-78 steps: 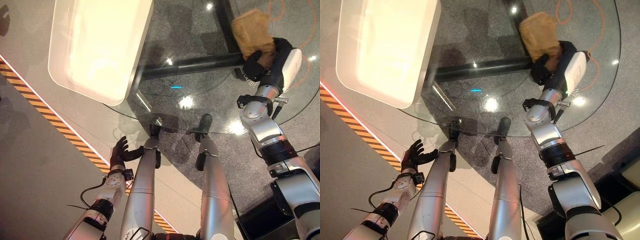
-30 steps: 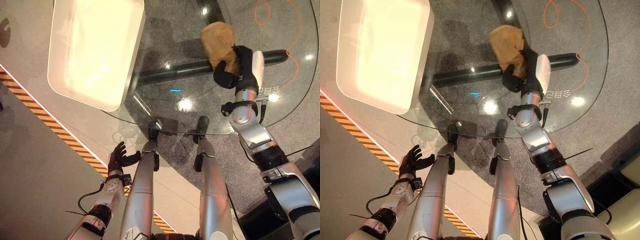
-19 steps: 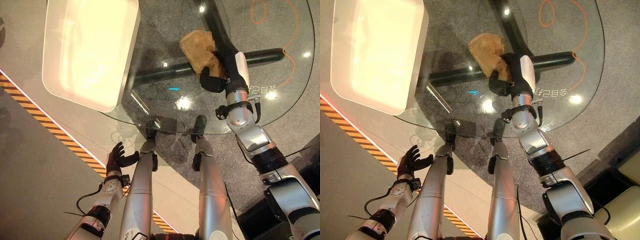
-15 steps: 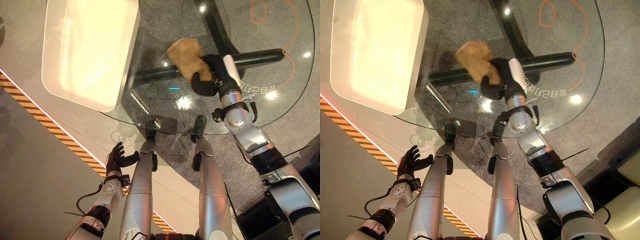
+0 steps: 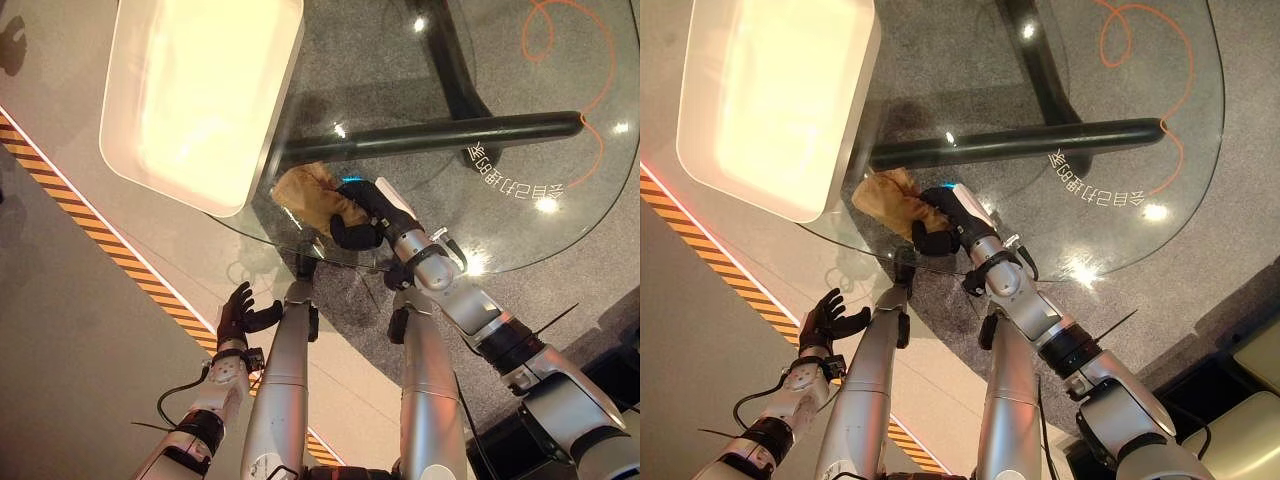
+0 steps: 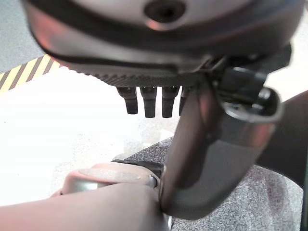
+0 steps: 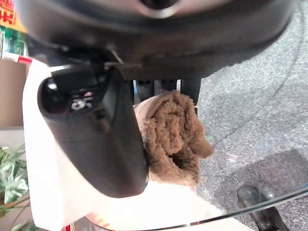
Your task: Wipe the table with a cloth and put it in the basket.
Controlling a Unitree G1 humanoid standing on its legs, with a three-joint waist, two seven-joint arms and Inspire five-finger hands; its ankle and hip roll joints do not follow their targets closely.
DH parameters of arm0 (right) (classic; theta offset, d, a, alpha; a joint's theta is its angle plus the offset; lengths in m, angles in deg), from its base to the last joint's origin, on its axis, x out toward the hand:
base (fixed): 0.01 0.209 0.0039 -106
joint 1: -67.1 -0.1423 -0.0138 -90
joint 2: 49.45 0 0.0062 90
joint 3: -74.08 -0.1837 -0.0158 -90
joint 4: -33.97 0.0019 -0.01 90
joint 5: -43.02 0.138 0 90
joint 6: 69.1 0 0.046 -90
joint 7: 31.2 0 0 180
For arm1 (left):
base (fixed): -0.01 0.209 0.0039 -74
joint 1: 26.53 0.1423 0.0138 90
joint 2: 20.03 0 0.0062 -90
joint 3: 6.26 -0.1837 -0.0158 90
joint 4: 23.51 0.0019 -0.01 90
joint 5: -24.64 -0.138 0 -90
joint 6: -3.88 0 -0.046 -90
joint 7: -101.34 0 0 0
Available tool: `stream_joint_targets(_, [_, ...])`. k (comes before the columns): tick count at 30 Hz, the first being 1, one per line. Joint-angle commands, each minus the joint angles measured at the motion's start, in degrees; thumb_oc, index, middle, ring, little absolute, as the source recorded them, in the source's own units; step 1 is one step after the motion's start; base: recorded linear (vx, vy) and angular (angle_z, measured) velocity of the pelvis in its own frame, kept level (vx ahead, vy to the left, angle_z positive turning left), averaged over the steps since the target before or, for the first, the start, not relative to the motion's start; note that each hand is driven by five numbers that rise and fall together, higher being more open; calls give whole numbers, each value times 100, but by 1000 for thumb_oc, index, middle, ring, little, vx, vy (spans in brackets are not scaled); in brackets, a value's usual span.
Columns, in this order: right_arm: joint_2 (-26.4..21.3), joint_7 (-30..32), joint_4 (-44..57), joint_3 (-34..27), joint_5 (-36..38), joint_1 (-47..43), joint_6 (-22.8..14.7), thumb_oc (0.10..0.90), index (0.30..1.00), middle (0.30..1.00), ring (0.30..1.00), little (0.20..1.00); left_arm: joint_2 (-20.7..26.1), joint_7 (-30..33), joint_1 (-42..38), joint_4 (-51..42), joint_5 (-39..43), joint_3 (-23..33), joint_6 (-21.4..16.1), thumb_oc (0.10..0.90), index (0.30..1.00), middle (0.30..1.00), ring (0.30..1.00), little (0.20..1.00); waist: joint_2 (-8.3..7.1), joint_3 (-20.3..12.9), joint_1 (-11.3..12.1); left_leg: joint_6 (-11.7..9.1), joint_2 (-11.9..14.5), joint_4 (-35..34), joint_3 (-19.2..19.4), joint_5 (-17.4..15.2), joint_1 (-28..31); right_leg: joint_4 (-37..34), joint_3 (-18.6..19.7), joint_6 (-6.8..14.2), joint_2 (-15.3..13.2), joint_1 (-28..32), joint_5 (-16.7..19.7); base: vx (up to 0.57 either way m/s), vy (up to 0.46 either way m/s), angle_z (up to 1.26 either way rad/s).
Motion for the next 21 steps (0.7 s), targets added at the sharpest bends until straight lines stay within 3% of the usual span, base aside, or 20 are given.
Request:
stream_joint_targets(1, [-51, 198, 949, -172, 294, 139, -660, 100, 300, 300, 300, 200, -218, 59, 796, -325, -40, -156, -92, 800, 900, 900, 900, 900, 253, -107, -14, 474, -469, -265, 315, 162, 21, 99, -157, -25, 461, -51, -29, 0, 0, 0])
stream_joint_targets(5, [-41, 361, 948, -377, 304, 266, -750, 100, 300, 300, 300, 200, -228, 43, 862, -565, 195, -89, -323, 800, 900, 900, 900, 900, 257, -107, -25, 478, -472, -299, 314, 159, 124, 77, -148, -37, 470, 39, -39, 0, 0, 0])
stream_joint_targets(13, [-67, 417, 1026, -765, 295, 518, -861, 100, 300, 300, 300, 200, -144, -22, 1070, -1090, 305, 41, -393, 800, 900, 900, 900, 900, 235, -107, -34, 472, -458, -447, 298, 176, 506, -23, -146, -56, 490, 421, -58, -44, -24, 0])
stream_joint_targets(14, [-91, 410, 1042, -812, 298, 436, -863, 100, 300, 300, 300, 200, -134, -36, 980, -1118, 320, 98, -402, 800, 900, 900, 900, 900, 216, -107, -59, 495, -472, -507, 333, 376, 349, -109, -181, -101, 466, 290, 119, -112, -29, -1])
stream_joint_targets(21, [-144, 270, 1237, -1112, 507, 938, -1046, 100, 300, 300, 300, 200, 4, -460, 1361, -1591, 591, 326, -582, 800, 900, 900, 900, 900, 148, -107, -31, 487, -452, -736, 304, 383, 989, -200, -239, -122, 482, 962, 7, -55, -38, 1])
